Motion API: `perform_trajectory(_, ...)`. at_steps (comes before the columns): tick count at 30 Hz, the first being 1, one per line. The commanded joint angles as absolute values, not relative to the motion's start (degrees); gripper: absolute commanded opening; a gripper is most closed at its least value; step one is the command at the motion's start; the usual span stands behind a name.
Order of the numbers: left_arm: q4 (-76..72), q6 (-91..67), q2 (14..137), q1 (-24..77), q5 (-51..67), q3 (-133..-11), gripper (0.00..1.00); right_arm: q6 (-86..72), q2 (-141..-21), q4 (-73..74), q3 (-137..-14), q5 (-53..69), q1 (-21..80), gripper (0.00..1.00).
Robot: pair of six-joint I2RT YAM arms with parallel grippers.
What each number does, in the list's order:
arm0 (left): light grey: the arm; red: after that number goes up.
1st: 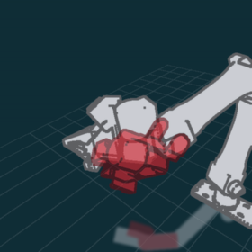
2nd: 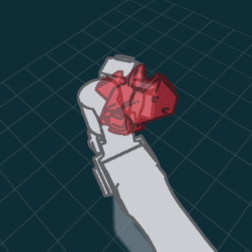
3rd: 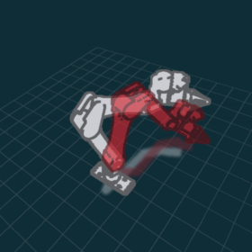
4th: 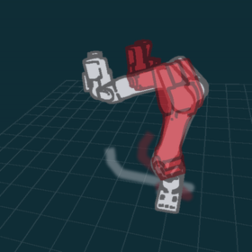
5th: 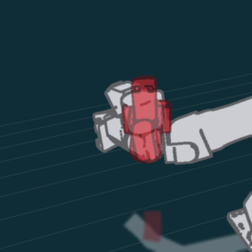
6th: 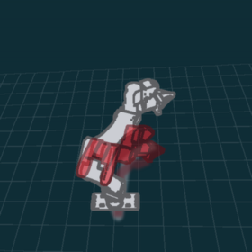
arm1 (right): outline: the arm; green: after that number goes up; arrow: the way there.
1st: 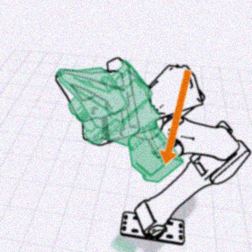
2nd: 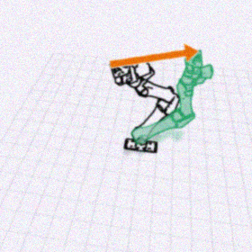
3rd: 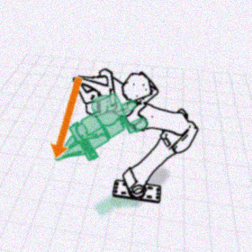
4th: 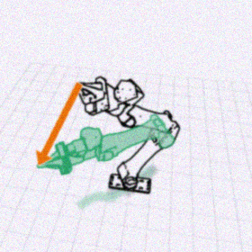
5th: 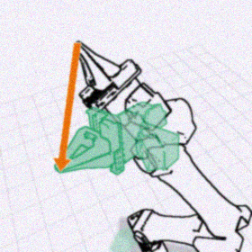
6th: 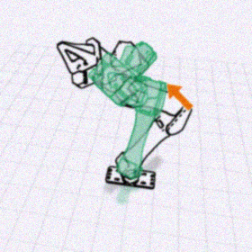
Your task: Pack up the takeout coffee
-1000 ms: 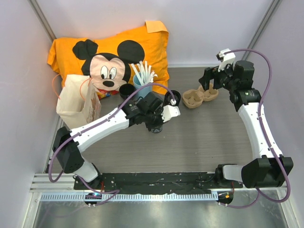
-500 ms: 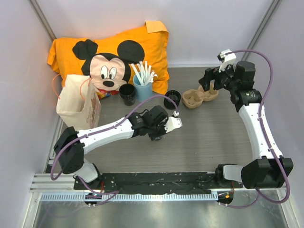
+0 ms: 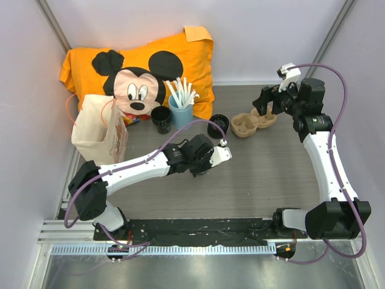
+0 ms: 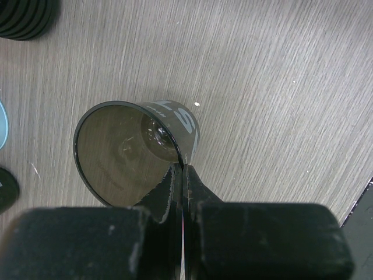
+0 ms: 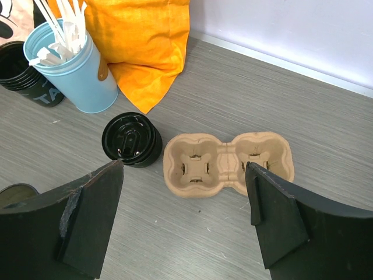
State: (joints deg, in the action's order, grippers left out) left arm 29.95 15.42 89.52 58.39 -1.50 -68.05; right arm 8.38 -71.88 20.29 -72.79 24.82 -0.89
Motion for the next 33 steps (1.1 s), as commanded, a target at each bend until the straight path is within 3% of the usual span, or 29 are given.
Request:
perform_trajectory(1,28.2,14.6,89.8,58.9,-0.4,-68.1,0.01,7.6,-69.8,17.4,-72.7,25.8,-1.1,0.90)
perform_trajectory(23,28.4,14.7,90.7,60.5,-0.3,-67.1,0.01,7.3,-69.7,17.4,-72.5,26.7,-1.3,0.90)
perform_trajectory(33,28.6,14.9,90.4,60.5,-0.6,-67.4,0.25,7.3,-69.9,17.3,-72.3,27.2,-1.4,0.90)
